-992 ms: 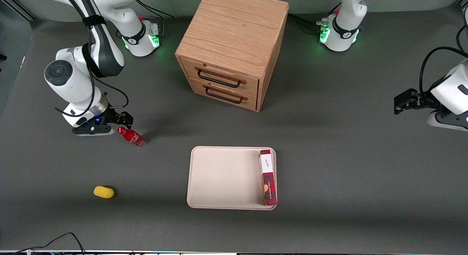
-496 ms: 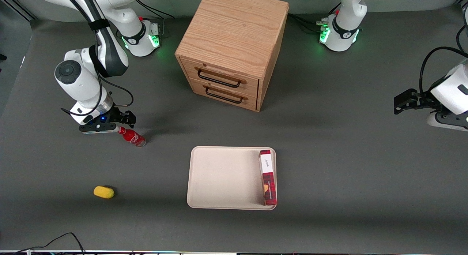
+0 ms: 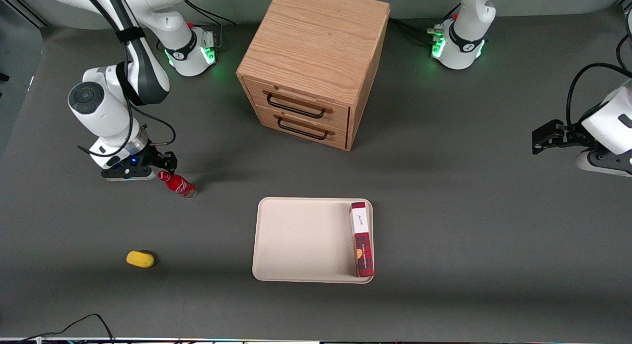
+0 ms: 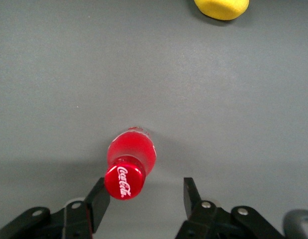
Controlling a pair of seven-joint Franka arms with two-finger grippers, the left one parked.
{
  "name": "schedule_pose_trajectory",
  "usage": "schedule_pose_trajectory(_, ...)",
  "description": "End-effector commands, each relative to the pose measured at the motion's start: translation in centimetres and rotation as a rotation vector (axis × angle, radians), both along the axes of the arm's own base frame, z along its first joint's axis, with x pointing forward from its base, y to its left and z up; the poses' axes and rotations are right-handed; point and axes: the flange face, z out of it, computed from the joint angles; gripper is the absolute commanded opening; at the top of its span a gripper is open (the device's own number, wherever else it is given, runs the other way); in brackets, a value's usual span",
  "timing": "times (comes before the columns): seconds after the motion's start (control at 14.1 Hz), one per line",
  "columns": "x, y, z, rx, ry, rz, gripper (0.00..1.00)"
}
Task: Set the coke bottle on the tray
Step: 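Close the right gripper around the bottle's neck below the cap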
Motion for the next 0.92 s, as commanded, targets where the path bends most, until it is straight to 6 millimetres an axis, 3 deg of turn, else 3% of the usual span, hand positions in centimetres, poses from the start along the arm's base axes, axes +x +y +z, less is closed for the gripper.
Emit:
schedule_pose_trajectory(0.0,0.5,0.4,0.7,-0.012,-0.026,0.022,0.67)
schedule_pose_trajectory(0.57,2.1,1.2,0.6,-0.015,-0.034,0.020,0.64)
schedule_pose_trajectory(0.71,2.1,1.2,0.6,-0.013,-0.033,0.015,0.50)
schedule_pose_trajectory(0.85,2.0,1.2,0.5,-0.010,-0.031,0.010,0.18)
